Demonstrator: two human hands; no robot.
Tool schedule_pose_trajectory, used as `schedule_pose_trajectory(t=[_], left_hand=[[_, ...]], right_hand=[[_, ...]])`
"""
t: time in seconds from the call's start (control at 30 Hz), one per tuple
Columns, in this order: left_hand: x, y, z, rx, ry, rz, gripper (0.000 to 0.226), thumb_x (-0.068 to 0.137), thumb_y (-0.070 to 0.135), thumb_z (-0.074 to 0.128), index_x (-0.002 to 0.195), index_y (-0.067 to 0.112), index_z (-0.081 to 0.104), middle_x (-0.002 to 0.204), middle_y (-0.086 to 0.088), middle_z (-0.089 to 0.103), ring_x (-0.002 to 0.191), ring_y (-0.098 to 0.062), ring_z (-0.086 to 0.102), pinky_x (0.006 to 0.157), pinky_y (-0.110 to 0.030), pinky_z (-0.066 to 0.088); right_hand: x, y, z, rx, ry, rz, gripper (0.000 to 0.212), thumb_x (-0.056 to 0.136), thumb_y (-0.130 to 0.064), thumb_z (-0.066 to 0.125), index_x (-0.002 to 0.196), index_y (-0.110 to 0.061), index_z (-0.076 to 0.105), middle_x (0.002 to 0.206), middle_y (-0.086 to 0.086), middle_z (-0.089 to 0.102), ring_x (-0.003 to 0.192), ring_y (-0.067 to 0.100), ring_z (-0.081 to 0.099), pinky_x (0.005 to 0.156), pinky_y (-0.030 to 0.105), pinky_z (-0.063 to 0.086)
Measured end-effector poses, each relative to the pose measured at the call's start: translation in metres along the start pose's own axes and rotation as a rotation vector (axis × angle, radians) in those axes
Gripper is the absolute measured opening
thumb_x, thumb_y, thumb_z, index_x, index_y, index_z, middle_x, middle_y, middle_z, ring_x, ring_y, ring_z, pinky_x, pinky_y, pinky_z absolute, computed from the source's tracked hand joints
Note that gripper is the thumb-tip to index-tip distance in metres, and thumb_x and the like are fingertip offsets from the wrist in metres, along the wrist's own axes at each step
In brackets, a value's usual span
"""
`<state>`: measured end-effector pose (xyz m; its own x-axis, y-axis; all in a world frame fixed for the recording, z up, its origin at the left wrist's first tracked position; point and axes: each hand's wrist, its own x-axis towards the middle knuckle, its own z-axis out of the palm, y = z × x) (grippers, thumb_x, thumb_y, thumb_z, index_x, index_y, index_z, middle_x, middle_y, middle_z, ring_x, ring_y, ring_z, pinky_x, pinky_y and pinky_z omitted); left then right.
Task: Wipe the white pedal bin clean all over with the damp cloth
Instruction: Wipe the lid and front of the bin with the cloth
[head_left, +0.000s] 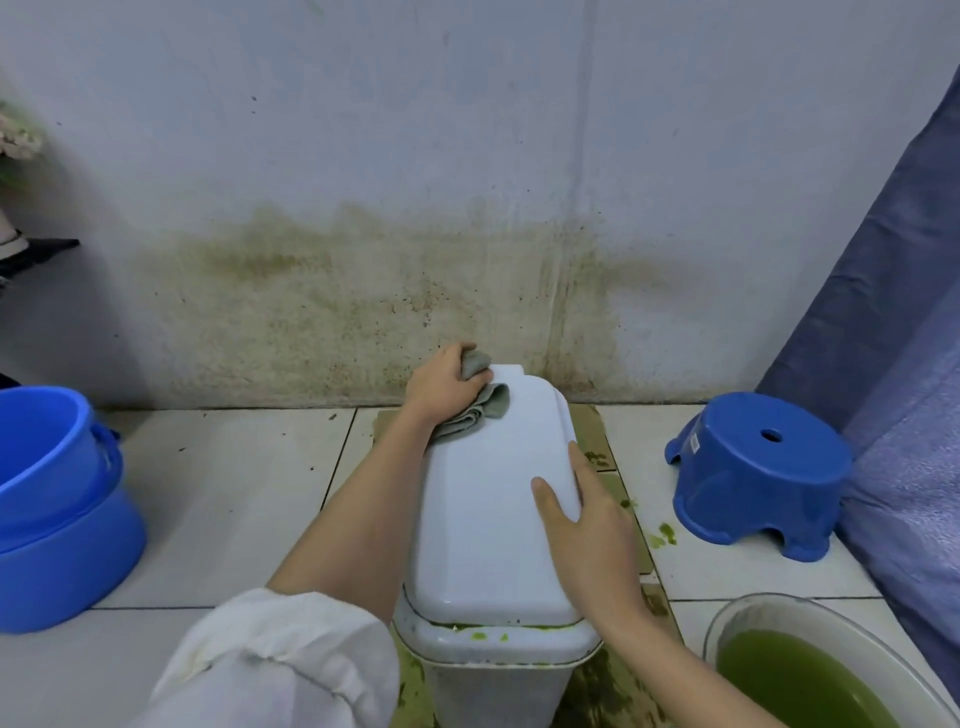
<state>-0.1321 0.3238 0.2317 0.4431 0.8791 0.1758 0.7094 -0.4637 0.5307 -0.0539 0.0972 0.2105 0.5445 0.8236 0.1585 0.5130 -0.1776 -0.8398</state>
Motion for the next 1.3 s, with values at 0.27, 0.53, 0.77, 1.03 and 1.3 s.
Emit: schedule_pose_trajectory(t=[0.27, 0.53, 0.77, 1.03, 1.3], left_hand=[[-0.098, 0.017, -0.007, -0.017, -0.01, -0.14, 0.069, 0.096, 0.037, 0.043, 0.151, 0.011, 0.011, 0.155, -0.009, 0.022, 0.139, -0.026, 0.028, 0.108, -0.037, 0.027], [-0.243, 0.054, 0.01, -0.035, 0.419, -0.271, 0.048, 0.087, 0.025, 0.041, 0.133, 0.009, 0.047, 0.122, -0.01, 0.06, 0.108, -0.029, 0.058, 0.091, -0.041, 0.045], [-0.3, 0.053, 0.033, 0.011, 0.332, -0.077, 0.054, 0.085, 0.02, 0.04, 0.136, 0.001, 0.038, 0.123, -0.013, 0.061, 0.106, -0.028, 0.06, 0.09, -0.036, 0.047], [-0.26, 0.033, 0.012, -0.126, 0.355, -0.197, 0.062, 0.096, 0.034, 0.034, 0.149, 0.006, 0.018, 0.149, -0.014, 0.036, 0.133, -0.029, 0.039, 0.108, -0.036, 0.031], [-0.281, 0.086, 0.074, 0.195, 0.248, 0.098, 0.082, 0.086, 0.036, 0.051, 0.148, 0.0, 0.013, 0.152, -0.015, 0.023, 0.143, -0.031, 0.016, 0.117, -0.039, 0.009]], right_hand=[[-0.005, -0.006, -0.002, -0.011, 0.035, 0.048, 0.055, 0.095, -0.04, 0.048, 0.144, -0.019, 0.037, 0.142, -0.002, 0.048, 0.125, 0.021, 0.048, 0.098, 0.034, 0.043], [-0.016, -0.013, -0.005, 0.04, 0.089, 0.154, 0.05, 0.094, -0.041, 0.051, 0.135, -0.013, 0.049, 0.127, 0.007, 0.06, 0.113, 0.029, 0.056, 0.088, 0.041, 0.049], [-0.021, -0.02, -0.008, 0.092, 0.113, 0.183, 0.045, 0.092, -0.037, 0.055, 0.13, -0.012, 0.054, 0.122, 0.009, 0.063, 0.108, 0.028, 0.057, 0.079, 0.035, 0.047], [-0.018, -0.019, -0.008, 0.146, 0.122, 0.179, 0.043, 0.092, -0.033, 0.058, 0.128, -0.012, 0.055, 0.122, 0.006, 0.062, 0.109, 0.025, 0.057, 0.075, 0.027, 0.039], [-0.013, -0.01, -0.008, 0.187, 0.13, 0.144, 0.04, 0.089, -0.031, 0.062, 0.123, -0.01, 0.059, 0.117, 0.007, 0.065, 0.099, 0.018, 0.058, 0.074, 0.024, 0.04]])
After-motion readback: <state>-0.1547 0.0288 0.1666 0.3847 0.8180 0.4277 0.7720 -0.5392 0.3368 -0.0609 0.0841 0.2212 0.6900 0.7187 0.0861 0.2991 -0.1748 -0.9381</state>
